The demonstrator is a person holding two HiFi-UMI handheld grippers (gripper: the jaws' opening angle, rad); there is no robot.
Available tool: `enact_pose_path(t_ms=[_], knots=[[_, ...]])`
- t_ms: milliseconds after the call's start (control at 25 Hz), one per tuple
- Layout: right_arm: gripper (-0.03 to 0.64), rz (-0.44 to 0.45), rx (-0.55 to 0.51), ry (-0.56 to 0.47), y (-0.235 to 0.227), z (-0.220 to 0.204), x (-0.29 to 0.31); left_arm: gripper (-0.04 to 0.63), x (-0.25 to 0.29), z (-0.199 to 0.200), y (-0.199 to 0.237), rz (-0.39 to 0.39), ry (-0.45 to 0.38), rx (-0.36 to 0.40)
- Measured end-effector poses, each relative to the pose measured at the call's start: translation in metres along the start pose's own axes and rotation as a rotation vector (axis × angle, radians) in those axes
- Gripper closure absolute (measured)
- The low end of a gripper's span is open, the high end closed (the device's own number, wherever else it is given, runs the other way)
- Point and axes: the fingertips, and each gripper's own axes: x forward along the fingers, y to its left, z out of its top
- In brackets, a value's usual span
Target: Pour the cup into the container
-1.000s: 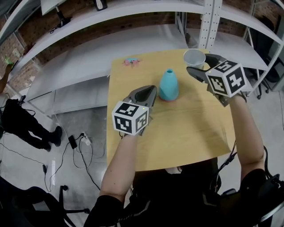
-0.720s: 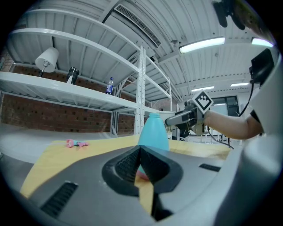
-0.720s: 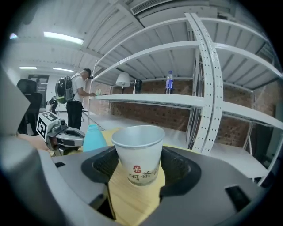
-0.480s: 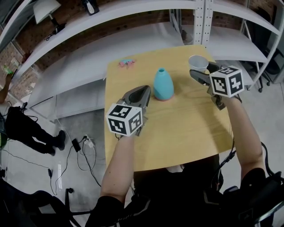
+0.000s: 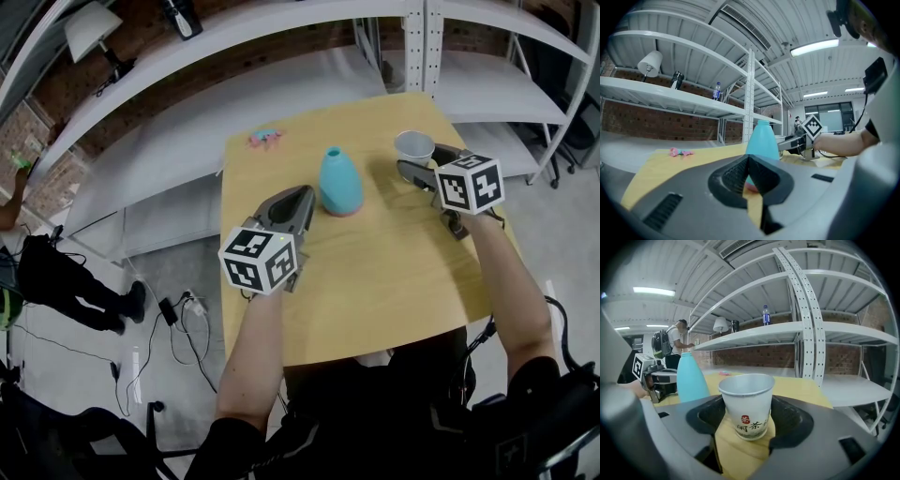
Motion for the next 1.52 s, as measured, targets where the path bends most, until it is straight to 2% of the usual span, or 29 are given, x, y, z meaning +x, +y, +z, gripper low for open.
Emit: enact_pose_path(t_ms=[280, 520, 640, 960, 1080, 1120, 1200, 1240, 1360, 1520], knots=[[0.312, 0.036, 0.019, 0.0, 0.0, -0.007, 0.001, 0.595, 0.001, -0.001, 0.0, 0.0, 0.002, 0.0], [0.303, 0.032, -0.005, 0.017, 0.001, -0.011, -0.002, 0.595, 0.0, 0.0, 0.0, 0.002, 0.002, -0.001], [0.264, 0.027, 0.001, -0.004, 0.001, -0.005, -0.011, 0.595, 0.0, 0.0, -0.001, 0.0, 0.001, -0.001], [0.264, -0.055, -0.035, -0.1, 0.004, 0.013, -0.066, 0.595, -0.001, -0.001, -0.001, -0.005, 0.003, 0.0], [0.268, -0.068, -0.054, -0.137, 0.012, 0.019, -0.092, 0.595, -0.011, 0.003, -0.006, -0.009, -0.02, -0.001], [0.28, -0.071, -0.067, -0.149, 0.015, 0.022, -0.1, 0.595, -0.016, 0.008, -0.007, -0.006, -0.035, 0.001], [0.355, -0.07, -0.085, -0.181, 0.025, 0.026, -0.117, 0.595, -0.031, 0.02, -0.013, 0.008, -0.062, 0.026], [0.367, -0.064, -0.088, -0.197, 0.032, 0.027, -0.126, 0.595, -0.041, 0.026, -0.018, 0.017, -0.073, 0.049], [0.514, -0.044, -0.087, -0.24, 0.054, 0.027, -0.152, 0.595, -0.08, 0.049, -0.041, 0.043, -0.126, 0.095], [0.572, 0.006, -0.099, -0.261, 0.086, 0.014, -0.189, 0.595, -0.129, 0.064, -0.089, 0.068, -0.198, 0.076]])
